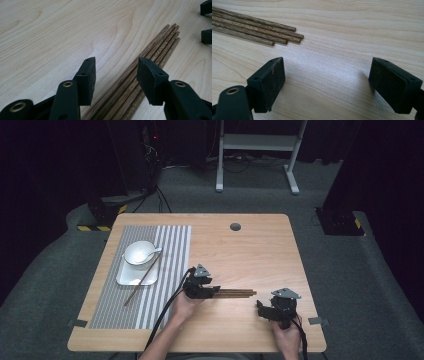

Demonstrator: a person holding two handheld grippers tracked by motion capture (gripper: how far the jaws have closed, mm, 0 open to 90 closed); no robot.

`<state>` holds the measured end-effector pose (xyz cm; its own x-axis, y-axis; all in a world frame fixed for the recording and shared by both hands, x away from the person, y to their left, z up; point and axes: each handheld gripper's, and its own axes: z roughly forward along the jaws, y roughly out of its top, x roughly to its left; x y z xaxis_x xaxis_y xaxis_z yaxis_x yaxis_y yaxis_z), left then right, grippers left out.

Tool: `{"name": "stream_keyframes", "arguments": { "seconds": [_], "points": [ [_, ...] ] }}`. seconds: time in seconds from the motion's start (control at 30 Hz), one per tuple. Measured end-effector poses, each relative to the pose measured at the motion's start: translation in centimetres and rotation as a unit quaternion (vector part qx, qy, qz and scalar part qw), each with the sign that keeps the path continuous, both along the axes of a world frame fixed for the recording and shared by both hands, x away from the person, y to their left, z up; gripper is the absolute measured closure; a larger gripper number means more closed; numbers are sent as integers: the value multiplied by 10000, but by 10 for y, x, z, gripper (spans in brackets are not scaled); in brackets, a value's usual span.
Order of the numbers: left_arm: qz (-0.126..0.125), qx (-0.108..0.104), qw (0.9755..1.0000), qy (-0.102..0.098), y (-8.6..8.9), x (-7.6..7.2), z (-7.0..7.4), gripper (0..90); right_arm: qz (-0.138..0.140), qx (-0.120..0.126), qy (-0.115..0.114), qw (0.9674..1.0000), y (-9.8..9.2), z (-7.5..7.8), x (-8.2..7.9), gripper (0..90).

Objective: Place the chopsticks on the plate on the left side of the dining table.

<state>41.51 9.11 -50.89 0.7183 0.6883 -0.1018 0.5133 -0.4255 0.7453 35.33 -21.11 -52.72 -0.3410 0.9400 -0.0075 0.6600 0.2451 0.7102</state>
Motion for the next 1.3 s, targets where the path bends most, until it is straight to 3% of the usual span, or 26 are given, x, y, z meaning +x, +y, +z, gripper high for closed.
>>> {"name": "stream_keyframes", "arguments": {
  "seconds": [0.67,1.3],
  "points": [
    [-128,84,9999,49,-8,4,-7,629,1,-4,4,10000,0,0,0,135],
    [-130,13,9998,118,-8,7,-11,662,1,-4,3,10000,0,0,0,135]
  ]
}}
